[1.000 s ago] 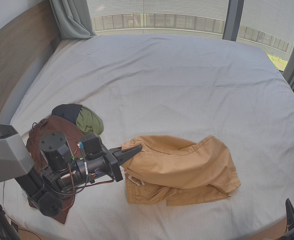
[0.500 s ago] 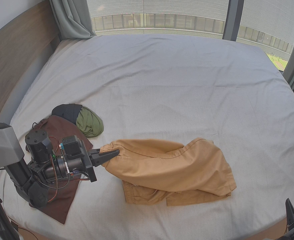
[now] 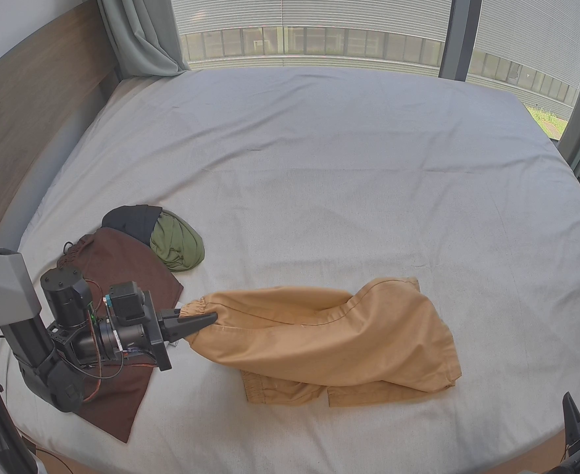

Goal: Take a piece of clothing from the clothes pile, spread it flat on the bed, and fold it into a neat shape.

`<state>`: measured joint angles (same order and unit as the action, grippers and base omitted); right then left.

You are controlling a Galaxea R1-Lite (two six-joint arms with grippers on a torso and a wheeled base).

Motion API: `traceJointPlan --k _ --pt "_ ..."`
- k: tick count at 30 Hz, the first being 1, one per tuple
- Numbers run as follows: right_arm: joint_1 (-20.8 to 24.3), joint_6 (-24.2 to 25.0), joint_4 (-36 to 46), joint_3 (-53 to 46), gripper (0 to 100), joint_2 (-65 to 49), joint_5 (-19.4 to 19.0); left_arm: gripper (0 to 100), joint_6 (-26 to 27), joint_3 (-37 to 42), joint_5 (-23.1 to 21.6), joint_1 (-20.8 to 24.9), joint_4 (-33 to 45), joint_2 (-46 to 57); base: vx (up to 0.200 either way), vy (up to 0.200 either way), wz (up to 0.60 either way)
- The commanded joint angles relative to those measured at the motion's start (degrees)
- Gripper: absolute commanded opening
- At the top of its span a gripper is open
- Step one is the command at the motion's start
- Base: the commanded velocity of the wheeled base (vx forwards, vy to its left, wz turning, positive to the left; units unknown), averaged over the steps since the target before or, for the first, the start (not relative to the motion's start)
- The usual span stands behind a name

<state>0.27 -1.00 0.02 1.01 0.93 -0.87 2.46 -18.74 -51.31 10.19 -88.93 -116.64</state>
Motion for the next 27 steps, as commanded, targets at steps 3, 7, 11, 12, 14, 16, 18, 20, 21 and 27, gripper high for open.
traceJointPlan --k 3,7,11,12,14,16,18,20,21,27 --pt "0.08 0.03 -0.02 -1.01 100 -0.93 -0.01 0 0.0 -0.42 0.25 -2.28 -0.01 -0.17 0.0 0.0 0.0" --pt "0.08 0.03 0.06 -1.01 100 -0.93 -0.01 0 -0.44 -0.34 0.77 -3.25 -0.01 -0.25 0.0 0.0 0.0" --pt "0.08 0.03 0.06 -1.01 100 -0.93 -0.01 0 -1.14 -0.6 2.62 -3.16 -0.01 -0.08 0.0 0.0 0.0" --pt "0.08 -0.06 0.06 -1.01 100 -0.93 -0.01 0 -1.76 -0.6 2.88 -3.07 -0.01 0.01 0.0 0.0 0.0" --pt "0.08 0.03 0.06 -1.01 100 -0.93 -0.01 0 -2.55 -0.69 3.59 -2.9 -0.01 0.1 0.0 0.0 0.0" --pt "0.08 -0.06 0.06 -1.01 100 -0.93 -0.01 0 -3.78 -0.77 4.38 -2.54 -0.01 0.18 0.0 0.0 0.0" --pt "0.08 -0.23 -0.02 -1.01 100 -0.93 -0.01 0 -4.31 -0.69 5.26 -2.28 -0.01 0.1 0.0 0.0 0.0" --pt "0.08 -0.41 -0.02 -1.01 100 -0.93 -0.01 0 -4.31 -0.69 5.87 -1.93 -0.01 -0.08 0.0 0.0 0.0" --pt "0.08 -0.32 -0.02 -1.01 100 -0.93 -0.01 0 -4.4 -0.69 6.49 -1.58 -0.01 -0.25 0.0 0.0 0.0" --pt "-0.09 -0.76 -3.8 2.77 100 -0.66 -0.1 0 -4.48 -0.77 7.72 0.09 -0.01 -1.4 0.0 0.0 0.0"
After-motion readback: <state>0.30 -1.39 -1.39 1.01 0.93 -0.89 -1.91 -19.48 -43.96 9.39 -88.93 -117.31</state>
